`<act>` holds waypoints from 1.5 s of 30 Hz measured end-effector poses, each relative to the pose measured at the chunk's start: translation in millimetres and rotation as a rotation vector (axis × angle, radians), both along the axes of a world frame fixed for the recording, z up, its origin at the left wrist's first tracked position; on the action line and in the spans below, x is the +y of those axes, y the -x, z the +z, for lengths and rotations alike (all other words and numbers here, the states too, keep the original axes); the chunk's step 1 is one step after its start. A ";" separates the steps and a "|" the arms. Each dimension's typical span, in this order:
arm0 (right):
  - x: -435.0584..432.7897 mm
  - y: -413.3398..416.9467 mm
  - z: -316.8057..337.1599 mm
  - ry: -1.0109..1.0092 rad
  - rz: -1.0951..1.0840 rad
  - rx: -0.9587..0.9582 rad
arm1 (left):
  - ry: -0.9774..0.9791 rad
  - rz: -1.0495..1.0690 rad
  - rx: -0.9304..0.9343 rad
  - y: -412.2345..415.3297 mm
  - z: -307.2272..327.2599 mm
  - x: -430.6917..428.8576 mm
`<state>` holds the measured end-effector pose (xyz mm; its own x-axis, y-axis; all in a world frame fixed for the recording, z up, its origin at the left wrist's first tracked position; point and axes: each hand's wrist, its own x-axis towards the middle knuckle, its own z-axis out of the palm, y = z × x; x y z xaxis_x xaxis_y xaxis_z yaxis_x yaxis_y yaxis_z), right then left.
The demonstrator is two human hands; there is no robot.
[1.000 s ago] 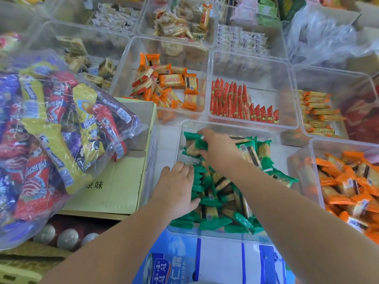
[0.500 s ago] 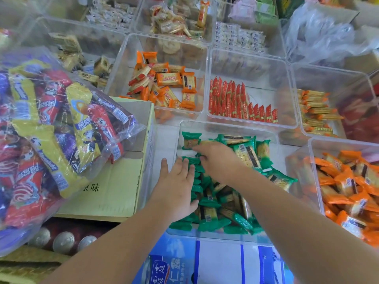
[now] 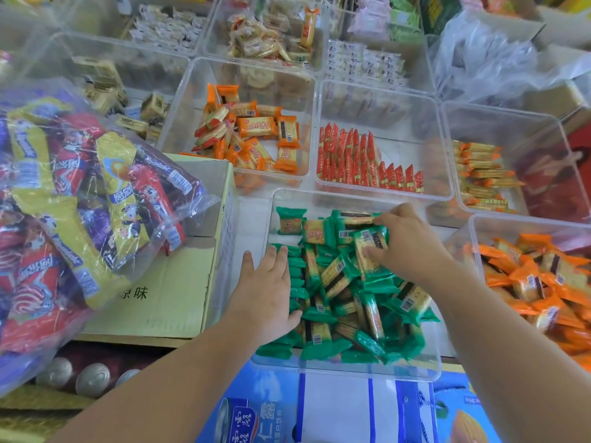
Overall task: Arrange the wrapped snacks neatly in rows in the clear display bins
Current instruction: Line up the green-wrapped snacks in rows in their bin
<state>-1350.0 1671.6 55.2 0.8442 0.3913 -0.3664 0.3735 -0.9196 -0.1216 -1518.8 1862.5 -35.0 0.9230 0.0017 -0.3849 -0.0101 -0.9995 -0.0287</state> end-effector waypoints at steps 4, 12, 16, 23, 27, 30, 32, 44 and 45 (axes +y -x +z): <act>2.1 1.7 -4.5 -0.006 0.015 0.049 | -0.016 -0.003 -0.002 0.5 -1.4 0.8; 3.7 5.7 -7.8 -0.040 0.035 0.053 | 0.035 0.004 -0.043 0.9 -4.2 1.0; 5.7 10.5 -6.7 0.038 0.149 0.153 | 0.033 0.004 -0.043 0.3 -3.2 1.3; 9.7 8.5 15.2 0.027 0.169 0.221 | 0.046 0.011 -0.073 1.7 -3.0 1.8; 17.5 -10.0 50.6 -0.178 0.107 0.227 | 0.047 0.005 -0.095 2.7 -3.2 2.8; 40.4 -18.4 62.6 -0.433 0.037 0.140 | 0.049 0.001 -0.093 2.5 -3.8 3.1; 64.0 -13.7 51.3 -0.536 0.062 0.089 | 0.047 0.002 -0.089 2.6 -3.7 3.4; 115.8 18.0 -60.0 0.061 0.474 -0.001 | 0.079 0.015 -0.089 1.8 -6.6 3.3; 112.4 15.0 -59.9 0.042 0.458 -0.076 | 0.078 0.016 -0.089 1.8 -7.0 3.3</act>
<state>-1365.0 1784.0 -4.6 0.6131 0.7158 -0.3343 0.7485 -0.6617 -0.0442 -1520.7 1865.8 -42.0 0.9536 -0.0106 -0.3010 0.0046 -0.9988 0.0495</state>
